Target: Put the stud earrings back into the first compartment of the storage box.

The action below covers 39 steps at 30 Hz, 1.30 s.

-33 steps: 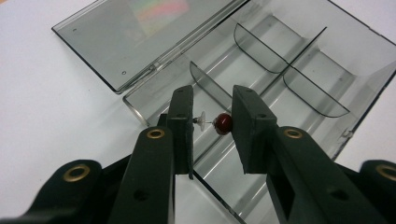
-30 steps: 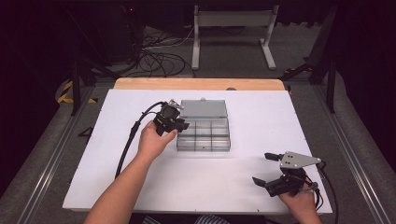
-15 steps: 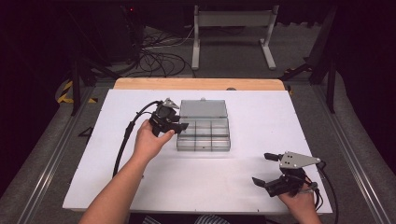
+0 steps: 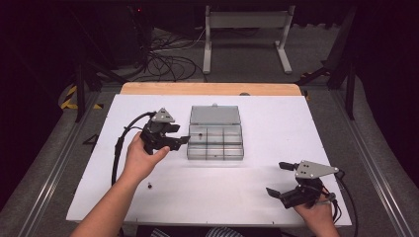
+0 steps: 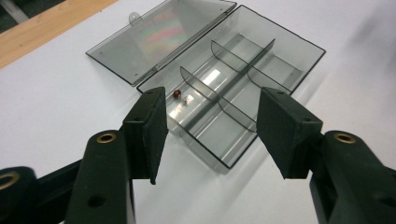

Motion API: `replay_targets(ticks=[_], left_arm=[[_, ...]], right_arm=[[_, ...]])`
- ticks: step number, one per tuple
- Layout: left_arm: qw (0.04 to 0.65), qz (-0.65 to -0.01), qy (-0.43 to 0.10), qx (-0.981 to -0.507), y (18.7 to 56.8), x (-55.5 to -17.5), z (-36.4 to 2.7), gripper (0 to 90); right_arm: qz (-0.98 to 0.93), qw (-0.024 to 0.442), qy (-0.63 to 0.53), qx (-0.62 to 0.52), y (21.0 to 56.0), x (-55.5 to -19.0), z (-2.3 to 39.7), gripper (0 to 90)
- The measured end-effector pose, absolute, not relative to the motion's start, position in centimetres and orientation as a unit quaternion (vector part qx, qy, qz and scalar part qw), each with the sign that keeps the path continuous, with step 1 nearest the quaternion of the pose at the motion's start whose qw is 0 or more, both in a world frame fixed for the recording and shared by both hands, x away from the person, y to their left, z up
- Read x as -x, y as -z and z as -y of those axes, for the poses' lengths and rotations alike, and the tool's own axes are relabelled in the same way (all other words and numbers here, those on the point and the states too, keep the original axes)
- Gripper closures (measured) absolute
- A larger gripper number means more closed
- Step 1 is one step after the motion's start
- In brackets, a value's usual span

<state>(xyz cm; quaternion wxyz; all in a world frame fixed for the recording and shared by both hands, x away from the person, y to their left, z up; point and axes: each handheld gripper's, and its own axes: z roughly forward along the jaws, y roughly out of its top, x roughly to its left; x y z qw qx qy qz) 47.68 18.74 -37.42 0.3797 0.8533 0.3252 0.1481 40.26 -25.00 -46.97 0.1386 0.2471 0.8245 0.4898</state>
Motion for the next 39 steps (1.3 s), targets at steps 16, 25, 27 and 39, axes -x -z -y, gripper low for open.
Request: replay_targets(ticks=[16, 25, 27, 39], left_arm=[[0.366, -0.320, -0.166, -0.858, 37.5, -43.0, -21.9, 41.9], [0.354, -0.325, -0.166, -0.861, 38.8, -41.2, -23.8, 42.0], [0.354, -0.328, -0.161, -0.861, 39.2, -40.9, -24.2, 42.1], [0.344, -0.329, -0.136, -0.869, 41.6, -40.1, -25.7, 42.2]], right_arm=[[-0.825, 0.137, -0.490, -0.247, 47.0, -40.2, 24.9, 2.7], [-0.826, 0.138, -0.488, -0.247, 47.0, -40.2, 24.8, 2.7], [-0.826, 0.137, -0.489, -0.247, 47.0, -40.2, 24.7, 2.7], [-0.826, 0.138, -0.488, -0.246, 47.0, -40.2, 24.7, 2.7]])
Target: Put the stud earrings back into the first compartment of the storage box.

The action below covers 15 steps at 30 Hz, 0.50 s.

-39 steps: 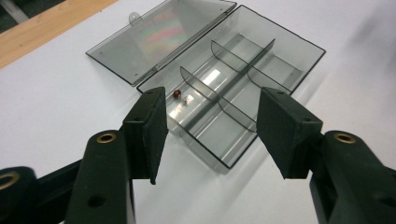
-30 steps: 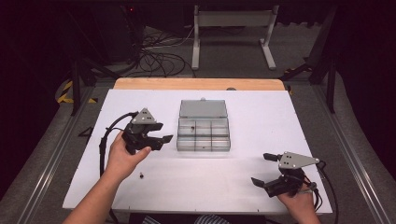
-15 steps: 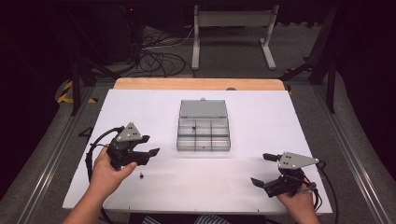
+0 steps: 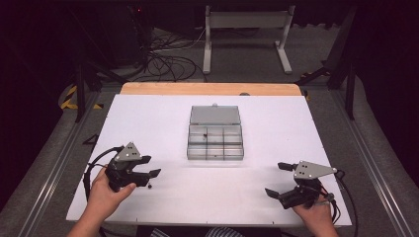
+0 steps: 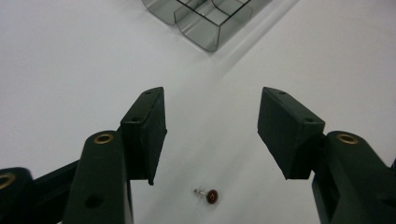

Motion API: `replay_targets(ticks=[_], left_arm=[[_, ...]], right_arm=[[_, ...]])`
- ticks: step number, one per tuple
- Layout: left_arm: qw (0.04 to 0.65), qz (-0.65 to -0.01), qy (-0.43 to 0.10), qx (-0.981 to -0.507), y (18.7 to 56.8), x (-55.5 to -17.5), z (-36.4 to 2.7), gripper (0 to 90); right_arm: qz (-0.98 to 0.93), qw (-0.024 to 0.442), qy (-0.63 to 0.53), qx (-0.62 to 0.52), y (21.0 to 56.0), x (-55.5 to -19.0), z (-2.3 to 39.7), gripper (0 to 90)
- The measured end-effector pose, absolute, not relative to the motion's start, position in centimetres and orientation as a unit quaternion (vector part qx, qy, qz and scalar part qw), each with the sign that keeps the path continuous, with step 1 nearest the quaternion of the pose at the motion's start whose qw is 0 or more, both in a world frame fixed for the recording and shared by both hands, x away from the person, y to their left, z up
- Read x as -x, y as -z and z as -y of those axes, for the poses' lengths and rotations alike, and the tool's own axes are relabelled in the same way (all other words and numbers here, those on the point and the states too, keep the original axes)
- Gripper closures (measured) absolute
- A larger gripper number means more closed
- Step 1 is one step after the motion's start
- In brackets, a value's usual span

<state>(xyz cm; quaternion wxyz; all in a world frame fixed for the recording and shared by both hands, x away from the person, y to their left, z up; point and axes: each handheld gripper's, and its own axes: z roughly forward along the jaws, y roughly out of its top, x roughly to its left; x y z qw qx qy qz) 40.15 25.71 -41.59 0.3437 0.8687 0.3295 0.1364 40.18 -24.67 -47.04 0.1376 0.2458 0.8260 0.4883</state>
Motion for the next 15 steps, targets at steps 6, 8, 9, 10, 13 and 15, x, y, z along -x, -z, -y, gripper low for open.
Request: replay_targets(ticks=[6, 8, 9, 10, 13, 15], left_arm=[[0.335, -0.337, -0.124, -0.871, 42.8, -40.0, -26.3, 42.2], [0.330, -0.340, -0.121, -0.873, 43.2, -40.0, -26.6, 42.3], [0.330, -0.342, -0.117, -0.872, 43.5, -39.9, -26.6, 42.3], [0.329, -0.343, -0.115, -0.872, 43.7, -39.9, -26.7, 42.3], [0.321, -0.344, -0.107, -0.876, 44.2, -39.8, -26.9, 42.4], [0.311, -0.343, -0.106, -0.880, 44.5, -39.9, -27.0, 42.7]], right_arm=[[-0.826, 0.137, -0.488, -0.246, 47.1, -40.2, 24.6, 2.7], [-0.827, 0.136, -0.487, -0.246, 47.1, -40.2, 24.6, 2.7], [-0.827, 0.136, -0.487, -0.246, 47.1, -40.2, 24.6, 2.7], [-0.827, 0.136, -0.487, -0.246, 47.1, -40.2, 24.6, 2.7], [-0.828, 0.136, -0.486, -0.246, 47.1, -40.2, 24.6, 2.7], [-0.827, 0.136, -0.487, -0.246, 47.1, -40.2, 24.6, 2.7]])
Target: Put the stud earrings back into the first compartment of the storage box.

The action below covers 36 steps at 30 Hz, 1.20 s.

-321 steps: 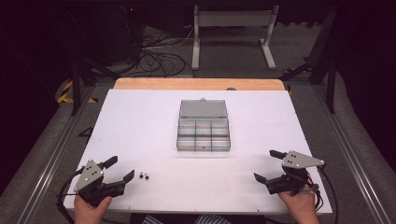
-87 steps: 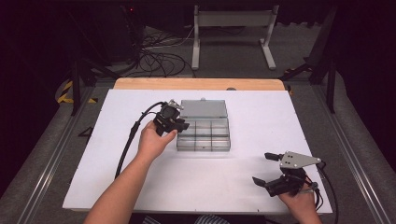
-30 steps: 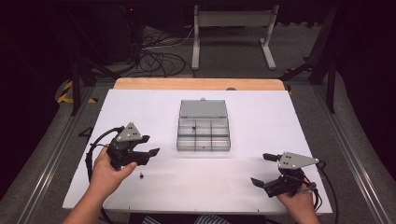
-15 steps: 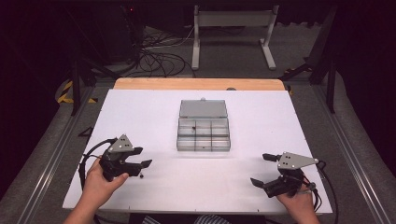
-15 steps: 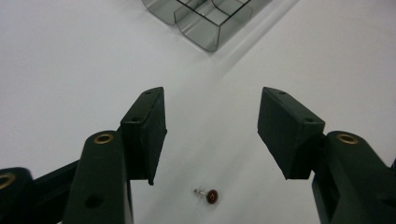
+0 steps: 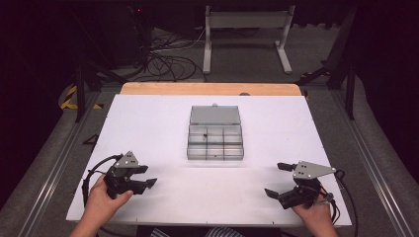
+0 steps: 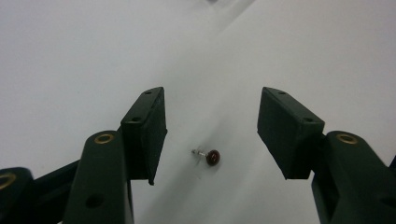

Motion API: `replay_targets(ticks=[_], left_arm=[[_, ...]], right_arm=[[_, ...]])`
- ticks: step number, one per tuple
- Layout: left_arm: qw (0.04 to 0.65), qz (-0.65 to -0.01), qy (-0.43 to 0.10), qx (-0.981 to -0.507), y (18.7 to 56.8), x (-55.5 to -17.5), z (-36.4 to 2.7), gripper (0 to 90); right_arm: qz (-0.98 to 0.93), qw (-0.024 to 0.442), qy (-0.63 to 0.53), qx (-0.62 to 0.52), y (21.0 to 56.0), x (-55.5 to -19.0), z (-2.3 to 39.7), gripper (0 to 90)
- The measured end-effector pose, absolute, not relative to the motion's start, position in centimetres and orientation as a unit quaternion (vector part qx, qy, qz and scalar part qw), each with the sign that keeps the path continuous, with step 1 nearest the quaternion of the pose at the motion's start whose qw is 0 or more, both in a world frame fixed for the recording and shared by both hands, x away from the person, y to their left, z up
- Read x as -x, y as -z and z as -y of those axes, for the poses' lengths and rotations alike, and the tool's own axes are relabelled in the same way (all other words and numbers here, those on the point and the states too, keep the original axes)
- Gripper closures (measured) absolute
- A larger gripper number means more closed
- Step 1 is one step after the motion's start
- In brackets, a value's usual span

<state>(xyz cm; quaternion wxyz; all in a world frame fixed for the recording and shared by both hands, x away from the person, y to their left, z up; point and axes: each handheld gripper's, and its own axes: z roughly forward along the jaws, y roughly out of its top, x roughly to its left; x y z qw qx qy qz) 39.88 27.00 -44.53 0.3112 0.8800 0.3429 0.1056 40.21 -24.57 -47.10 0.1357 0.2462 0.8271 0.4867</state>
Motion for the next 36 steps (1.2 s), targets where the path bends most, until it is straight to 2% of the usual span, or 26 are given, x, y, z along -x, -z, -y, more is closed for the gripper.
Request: replay_targets(ticks=[18, 23, 36], left_arm=[[0.282, -0.357, -0.078, -0.887, 46.9, -40.1, -26.8, 46.8], [0.265, -0.358, -0.080, -0.892, 47.3, -40.1, -26.7, 56.8], [0.247, -0.373, -0.099, -0.889, 47.2, -40.2, -26.4, 75.1]], right_arm=[[-0.828, 0.133, -0.487, -0.246, 47.1, -40.2, 24.5, 2.7], [-0.828, 0.134, -0.485, -0.246, 47.1, -40.2, 24.5, 2.7], [-0.829, 0.133, -0.486, -0.245, 47.1, -40.2, 24.5, 2.7]])
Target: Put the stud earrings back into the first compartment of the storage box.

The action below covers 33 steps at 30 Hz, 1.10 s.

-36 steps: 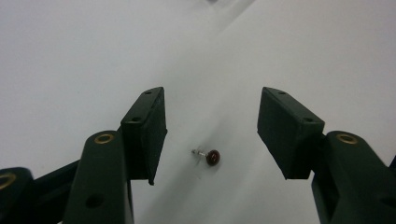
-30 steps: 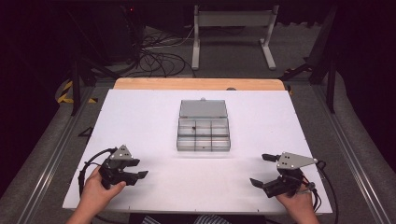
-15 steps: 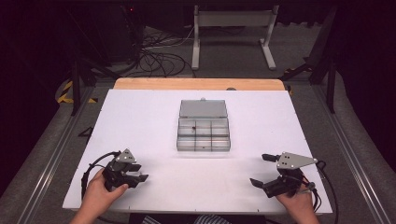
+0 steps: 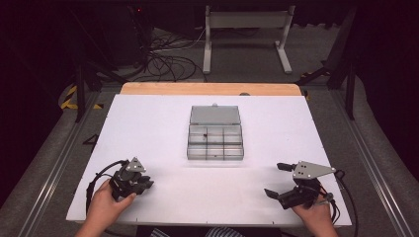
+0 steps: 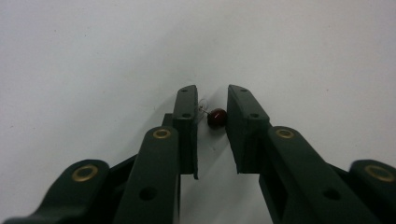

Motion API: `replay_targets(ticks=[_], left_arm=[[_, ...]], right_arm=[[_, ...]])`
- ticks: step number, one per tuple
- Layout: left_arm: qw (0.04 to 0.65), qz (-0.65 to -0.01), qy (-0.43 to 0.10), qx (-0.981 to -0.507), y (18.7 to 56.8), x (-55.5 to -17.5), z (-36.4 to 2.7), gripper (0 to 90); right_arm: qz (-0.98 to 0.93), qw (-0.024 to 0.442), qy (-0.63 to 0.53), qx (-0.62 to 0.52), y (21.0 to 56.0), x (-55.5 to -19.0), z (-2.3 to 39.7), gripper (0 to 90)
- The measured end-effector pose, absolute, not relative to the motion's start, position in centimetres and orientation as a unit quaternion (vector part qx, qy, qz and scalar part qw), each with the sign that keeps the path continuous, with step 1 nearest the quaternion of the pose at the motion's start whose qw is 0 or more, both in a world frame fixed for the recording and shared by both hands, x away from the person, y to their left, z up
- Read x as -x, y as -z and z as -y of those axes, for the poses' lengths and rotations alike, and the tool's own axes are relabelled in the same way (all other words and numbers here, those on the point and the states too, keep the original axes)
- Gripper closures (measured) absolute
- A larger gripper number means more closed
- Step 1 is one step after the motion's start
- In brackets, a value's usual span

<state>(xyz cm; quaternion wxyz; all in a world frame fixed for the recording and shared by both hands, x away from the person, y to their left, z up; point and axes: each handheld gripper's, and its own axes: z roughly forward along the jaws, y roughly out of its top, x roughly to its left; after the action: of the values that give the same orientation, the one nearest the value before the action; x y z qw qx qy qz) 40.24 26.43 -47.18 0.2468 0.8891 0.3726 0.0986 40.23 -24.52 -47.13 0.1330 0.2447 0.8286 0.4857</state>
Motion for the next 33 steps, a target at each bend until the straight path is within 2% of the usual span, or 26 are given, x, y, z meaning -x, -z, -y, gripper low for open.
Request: replay_targets(ticks=[6, 20, 33], left_arm=[[0.239, -0.368, -0.110, -0.892, 46.9, -40.3, -26.4, 76.1], [0.293, -0.349, -0.113, -0.883, 43.1, -41.0, -25.3, 76.1], [0.311, -0.340, -0.125, -0.879, 39.9, -42.7, -24.0, 76.1]], right_arm=[[-0.829, 0.133, -0.486, -0.245, 47.1, -40.2, 24.5, 2.7], [-0.828, 0.133, -0.486, -0.244, 47.1, -40.2, 24.6, 2.7], [-0.829, 0.133, -0.486, -0.244, 47.1, -40.2, 24.5, 2.7]])
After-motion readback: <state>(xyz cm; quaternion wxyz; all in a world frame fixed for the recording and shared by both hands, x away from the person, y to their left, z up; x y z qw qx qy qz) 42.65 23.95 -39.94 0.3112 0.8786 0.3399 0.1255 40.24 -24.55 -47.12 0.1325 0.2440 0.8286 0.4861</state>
